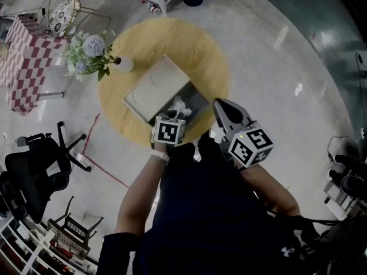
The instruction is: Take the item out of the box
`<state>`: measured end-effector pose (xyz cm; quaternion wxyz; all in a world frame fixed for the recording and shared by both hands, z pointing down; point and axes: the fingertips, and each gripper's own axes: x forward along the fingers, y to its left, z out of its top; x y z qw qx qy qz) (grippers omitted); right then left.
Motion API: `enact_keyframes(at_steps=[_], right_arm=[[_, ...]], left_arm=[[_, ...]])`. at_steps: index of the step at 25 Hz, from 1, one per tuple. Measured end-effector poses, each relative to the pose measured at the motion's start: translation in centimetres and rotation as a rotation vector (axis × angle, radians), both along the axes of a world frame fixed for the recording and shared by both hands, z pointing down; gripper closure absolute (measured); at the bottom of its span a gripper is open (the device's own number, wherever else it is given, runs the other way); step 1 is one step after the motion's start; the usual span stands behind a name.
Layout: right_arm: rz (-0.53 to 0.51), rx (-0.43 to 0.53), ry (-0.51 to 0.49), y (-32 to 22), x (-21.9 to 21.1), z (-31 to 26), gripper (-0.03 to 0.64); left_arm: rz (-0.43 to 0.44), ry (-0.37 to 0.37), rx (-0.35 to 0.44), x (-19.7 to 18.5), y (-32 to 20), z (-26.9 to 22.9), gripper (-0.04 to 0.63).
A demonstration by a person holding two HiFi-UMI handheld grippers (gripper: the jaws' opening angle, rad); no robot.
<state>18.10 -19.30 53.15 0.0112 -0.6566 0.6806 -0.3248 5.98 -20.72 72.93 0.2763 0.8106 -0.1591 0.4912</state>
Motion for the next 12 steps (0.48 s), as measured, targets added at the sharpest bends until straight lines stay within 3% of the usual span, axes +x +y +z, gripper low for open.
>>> enact_keyframes(at_steps=[6, 12], right_arm=[[0.017, -0.006, -0.003, 0.4, 0.6, 0.1, 0.604], [0.020, -0.004, 0.001, 1.1, 0.8, 0.1, 0.604]], left_arm=[[0.007, -0.090, -0.002, -1.2, -0.1, 1.4, 0.534], [0.001, -0.082, 0.007, -1.3, 0.2, 1.3, 0.569]])
